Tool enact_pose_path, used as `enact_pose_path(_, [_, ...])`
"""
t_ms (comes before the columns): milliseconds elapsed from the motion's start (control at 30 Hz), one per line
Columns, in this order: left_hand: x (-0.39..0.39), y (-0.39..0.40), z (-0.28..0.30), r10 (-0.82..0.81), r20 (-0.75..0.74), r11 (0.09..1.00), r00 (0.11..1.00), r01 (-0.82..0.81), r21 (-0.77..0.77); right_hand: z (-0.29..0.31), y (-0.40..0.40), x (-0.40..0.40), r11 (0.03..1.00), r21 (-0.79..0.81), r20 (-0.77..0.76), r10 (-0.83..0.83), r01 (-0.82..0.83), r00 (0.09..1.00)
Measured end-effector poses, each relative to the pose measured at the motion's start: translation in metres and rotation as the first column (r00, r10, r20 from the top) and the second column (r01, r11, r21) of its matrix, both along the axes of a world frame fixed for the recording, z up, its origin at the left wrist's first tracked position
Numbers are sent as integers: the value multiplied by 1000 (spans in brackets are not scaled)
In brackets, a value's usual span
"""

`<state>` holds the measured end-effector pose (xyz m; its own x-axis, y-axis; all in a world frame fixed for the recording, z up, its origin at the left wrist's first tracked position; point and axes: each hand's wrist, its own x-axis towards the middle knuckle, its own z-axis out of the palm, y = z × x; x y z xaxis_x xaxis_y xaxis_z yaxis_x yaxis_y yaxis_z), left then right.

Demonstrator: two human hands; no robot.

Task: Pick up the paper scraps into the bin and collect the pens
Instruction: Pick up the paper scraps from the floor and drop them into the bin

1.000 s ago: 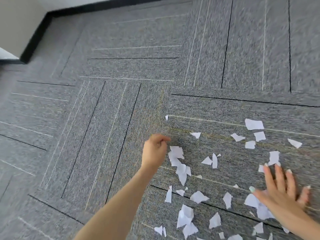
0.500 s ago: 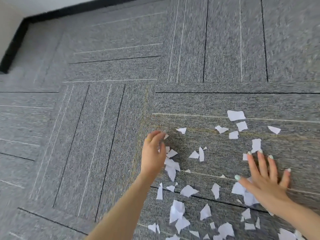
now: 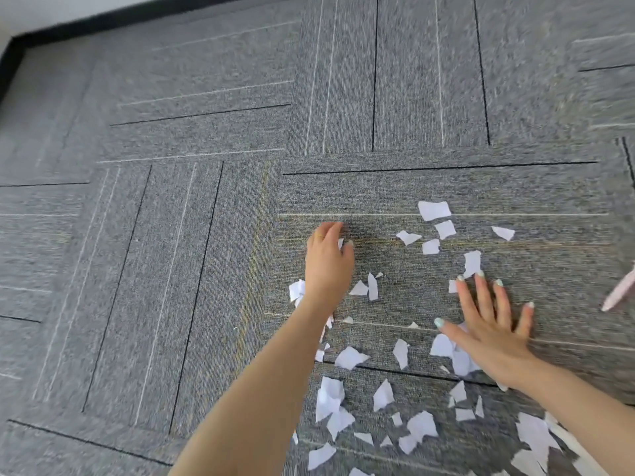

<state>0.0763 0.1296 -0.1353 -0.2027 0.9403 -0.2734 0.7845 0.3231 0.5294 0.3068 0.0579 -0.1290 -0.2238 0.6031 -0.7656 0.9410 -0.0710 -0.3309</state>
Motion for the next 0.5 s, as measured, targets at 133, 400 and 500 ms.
enact_pose_path(133, [5,-46,-4,-64,-102,997,993,61,-37,-5,-1,1,999,50,-14,-7,7,1000])
enact_pose_path(400, [-20,-38,-3,262,-167,936,950,-293,-194,-21,-5,5,985,130,-97,-103,115,990])
enact_pose_path(500, [-11,-43,-11,185,-164,967,969,-209,-143,-20,-6,12,939,243,-191,-201,245,961])
